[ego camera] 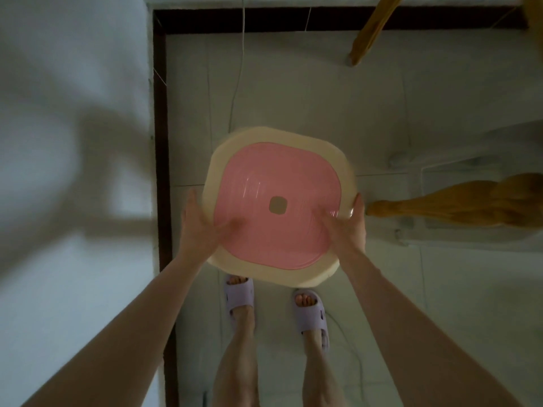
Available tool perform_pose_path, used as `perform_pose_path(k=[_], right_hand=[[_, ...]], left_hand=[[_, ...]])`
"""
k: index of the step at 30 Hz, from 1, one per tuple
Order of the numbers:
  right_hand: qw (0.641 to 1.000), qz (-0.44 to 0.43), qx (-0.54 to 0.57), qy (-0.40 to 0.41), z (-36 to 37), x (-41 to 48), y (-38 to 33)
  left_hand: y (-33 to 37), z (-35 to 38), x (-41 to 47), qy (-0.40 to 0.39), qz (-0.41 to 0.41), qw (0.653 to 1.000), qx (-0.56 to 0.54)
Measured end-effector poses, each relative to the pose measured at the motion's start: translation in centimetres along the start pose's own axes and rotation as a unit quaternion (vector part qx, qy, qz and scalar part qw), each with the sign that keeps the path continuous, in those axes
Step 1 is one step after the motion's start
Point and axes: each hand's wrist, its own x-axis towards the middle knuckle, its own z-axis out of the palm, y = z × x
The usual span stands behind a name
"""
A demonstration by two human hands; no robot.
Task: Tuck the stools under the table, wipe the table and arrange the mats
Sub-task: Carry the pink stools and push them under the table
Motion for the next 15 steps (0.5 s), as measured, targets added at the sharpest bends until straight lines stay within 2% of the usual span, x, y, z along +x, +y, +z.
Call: perform_pose_path(k=[7, 15], right_hand=[[0.999, 0.005, 0.041, 0.013, 0.2, 0.3, 0.1], [0.997, -0.015, 0.067, 0.042, -0.9, -1.0, -2.8]], left_hand=[[0.0, -0.6, 1.1, -0.047, 0.024, 0.998, -0.046], [3.2, -2.5, 1.0, -0.049, 0.041, 0.996, -0.056]])
